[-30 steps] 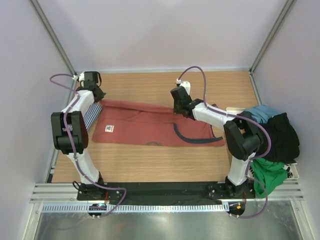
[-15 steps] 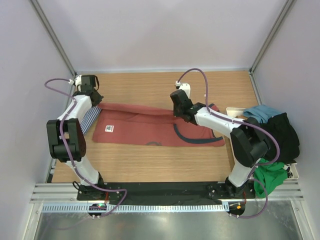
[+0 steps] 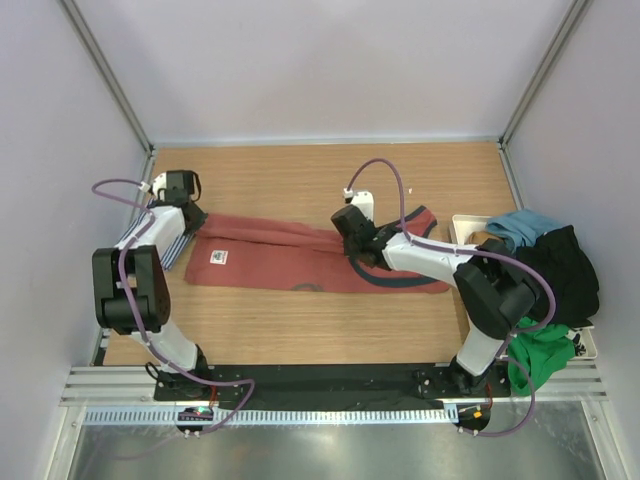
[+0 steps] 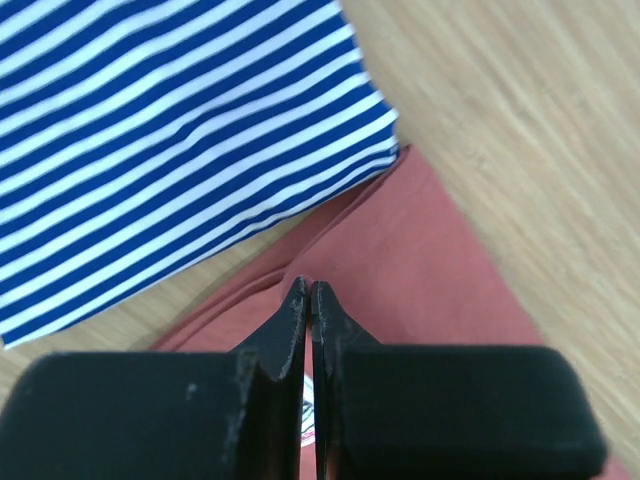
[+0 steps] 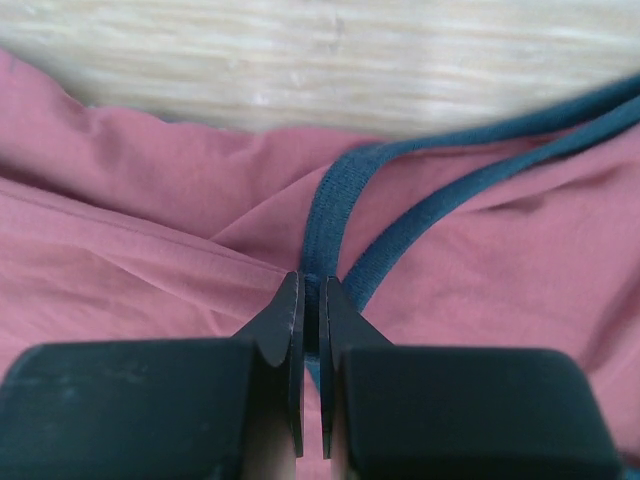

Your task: Fold and stack the tank tops

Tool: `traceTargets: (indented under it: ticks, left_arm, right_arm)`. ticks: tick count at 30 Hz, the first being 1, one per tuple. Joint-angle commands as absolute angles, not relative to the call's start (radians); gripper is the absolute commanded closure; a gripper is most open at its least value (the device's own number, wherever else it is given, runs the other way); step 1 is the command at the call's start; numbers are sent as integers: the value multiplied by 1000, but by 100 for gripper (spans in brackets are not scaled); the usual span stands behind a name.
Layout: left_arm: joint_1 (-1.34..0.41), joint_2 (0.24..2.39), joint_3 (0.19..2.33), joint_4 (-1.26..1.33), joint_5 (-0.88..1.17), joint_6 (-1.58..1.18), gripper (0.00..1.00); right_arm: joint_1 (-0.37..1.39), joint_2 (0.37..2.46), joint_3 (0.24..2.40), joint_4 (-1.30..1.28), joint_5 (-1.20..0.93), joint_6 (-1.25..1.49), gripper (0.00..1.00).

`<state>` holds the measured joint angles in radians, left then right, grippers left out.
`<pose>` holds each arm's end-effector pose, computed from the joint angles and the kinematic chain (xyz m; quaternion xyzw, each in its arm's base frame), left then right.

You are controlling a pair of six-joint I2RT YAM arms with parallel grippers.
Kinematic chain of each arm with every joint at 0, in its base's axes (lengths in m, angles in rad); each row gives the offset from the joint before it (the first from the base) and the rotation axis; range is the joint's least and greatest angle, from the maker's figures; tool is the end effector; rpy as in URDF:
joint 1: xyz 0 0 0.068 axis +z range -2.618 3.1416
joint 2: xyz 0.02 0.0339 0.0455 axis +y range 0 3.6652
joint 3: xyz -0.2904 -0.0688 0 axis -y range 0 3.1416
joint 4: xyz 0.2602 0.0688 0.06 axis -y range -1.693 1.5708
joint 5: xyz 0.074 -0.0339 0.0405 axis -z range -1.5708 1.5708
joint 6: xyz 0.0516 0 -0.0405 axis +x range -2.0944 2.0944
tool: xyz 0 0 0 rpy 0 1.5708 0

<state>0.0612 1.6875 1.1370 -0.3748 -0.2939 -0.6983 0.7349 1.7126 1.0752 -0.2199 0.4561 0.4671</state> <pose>0.3796 0.0382 0.2184 -0.3909 0.8541 0.0336 0.3415 0.3006 0.2410 0.2034 -0.0436 0.9151 0.0176 0.4004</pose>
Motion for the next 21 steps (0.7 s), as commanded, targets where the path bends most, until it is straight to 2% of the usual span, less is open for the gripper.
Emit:
traceTargets:
  ticks: [1,7,8,10,11,16,21]
  left_arm:
    - [72,1609,1079,-341,-353,-726,100]
    - [74,1580,1011,-325,-374,-761,100]
    - [74,1574,1005,-321,-376,-764,100]
    - [74,1571,989,-319,-379,-770,100]
    - [74,1572,988,-318,-374,-769,99]
    - [74,1526,970,-328,-408,-782,97]
    - [72,1384,901,-293,-416,-792,96]
  right_arm:
    - [756,1698,1022,-166,531,520,98]
    - [776,1666,921,-118,600,590,95]
    - [784,1652,908,-112,606,597,88]
    - [790,1640,876,-91,618,604,81]
    - [796,1628,865,-84,617,607,70]
    - [805,1553,793,-40,632,618,66]
    - [810,1441,746,-5,638,591,54]
